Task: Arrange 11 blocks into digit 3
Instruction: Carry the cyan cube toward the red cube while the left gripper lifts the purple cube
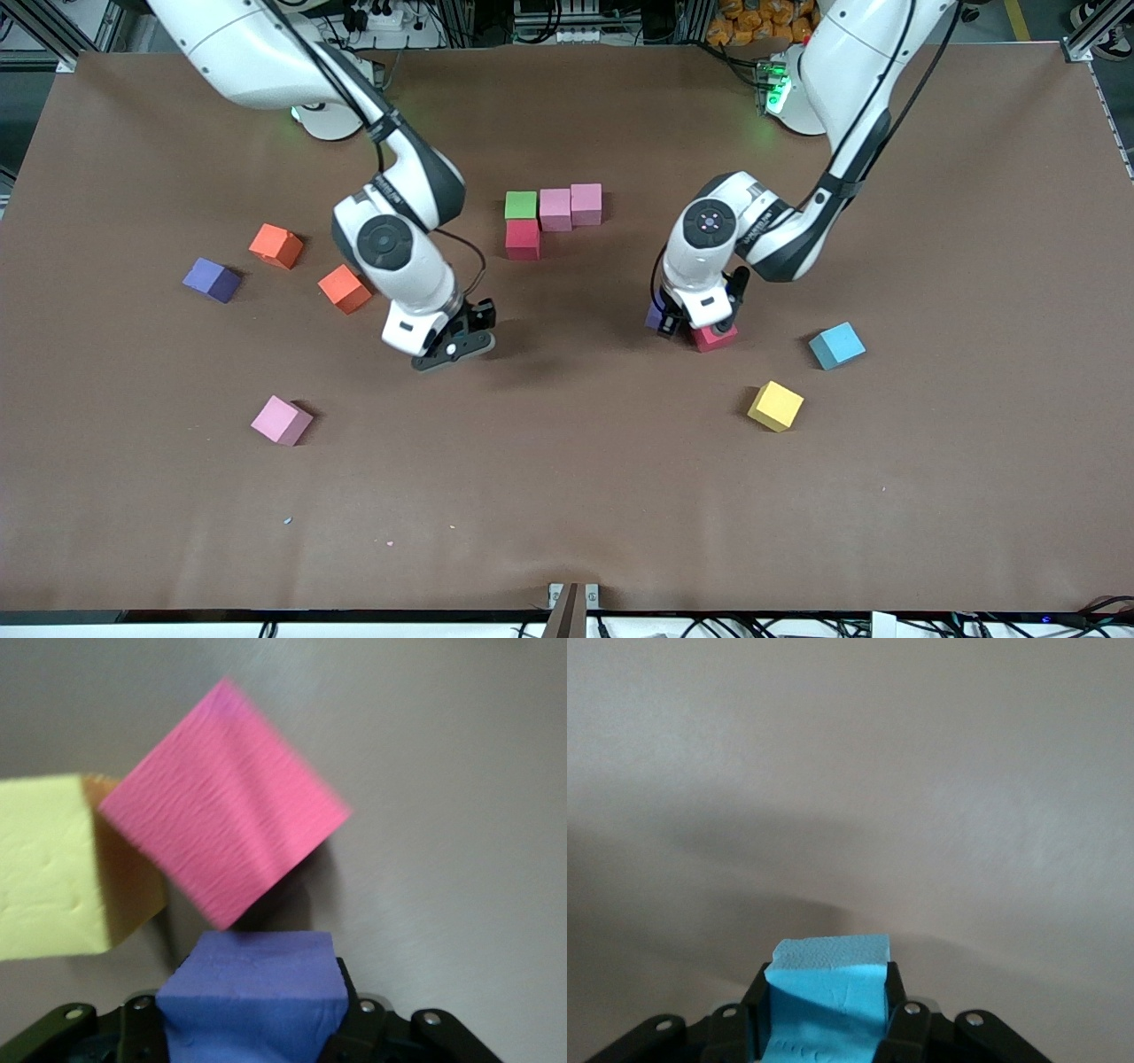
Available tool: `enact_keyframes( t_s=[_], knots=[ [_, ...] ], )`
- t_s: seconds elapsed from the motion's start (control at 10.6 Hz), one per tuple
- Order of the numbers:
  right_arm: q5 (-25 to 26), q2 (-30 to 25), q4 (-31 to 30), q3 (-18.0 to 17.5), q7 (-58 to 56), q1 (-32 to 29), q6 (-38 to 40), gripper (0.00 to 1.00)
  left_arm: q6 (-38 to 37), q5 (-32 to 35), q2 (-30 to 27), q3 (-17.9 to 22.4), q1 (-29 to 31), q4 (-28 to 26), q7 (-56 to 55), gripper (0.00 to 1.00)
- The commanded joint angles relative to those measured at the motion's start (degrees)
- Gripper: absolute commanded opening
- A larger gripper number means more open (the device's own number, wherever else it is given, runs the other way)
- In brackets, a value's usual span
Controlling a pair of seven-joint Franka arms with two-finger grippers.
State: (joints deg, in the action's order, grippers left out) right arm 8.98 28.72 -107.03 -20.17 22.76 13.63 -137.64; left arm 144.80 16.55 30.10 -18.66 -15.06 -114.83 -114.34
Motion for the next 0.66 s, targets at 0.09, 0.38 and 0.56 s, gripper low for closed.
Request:
enact_keyframes(
  t_s=[0.09, 0.38, 0.56],
  knots=[
    [-0.8, -5.4, -9.9, 0.5, 15.3, 4.8, -6.3, 0.00, -4.3, 0.7, -0.2, -0.4, 2.3, 5.2, -2.7, 0.00],
    [-0.8, -6.4, -13.2, 0.5, 21.8, 7.4, -9.4, 0.00, -6.5, 0.8, 0.8, -0.3, 3.4, 6.8, -2.9, 0.00],
    [-0.8, -7.1, -14.6, 0.4, 24.1, 9.0, -9.5, 0.00, -6.8, 1.0, 1.5, -0.2, 3.7, 6.9, -4.1, 0.00]
  ],
)
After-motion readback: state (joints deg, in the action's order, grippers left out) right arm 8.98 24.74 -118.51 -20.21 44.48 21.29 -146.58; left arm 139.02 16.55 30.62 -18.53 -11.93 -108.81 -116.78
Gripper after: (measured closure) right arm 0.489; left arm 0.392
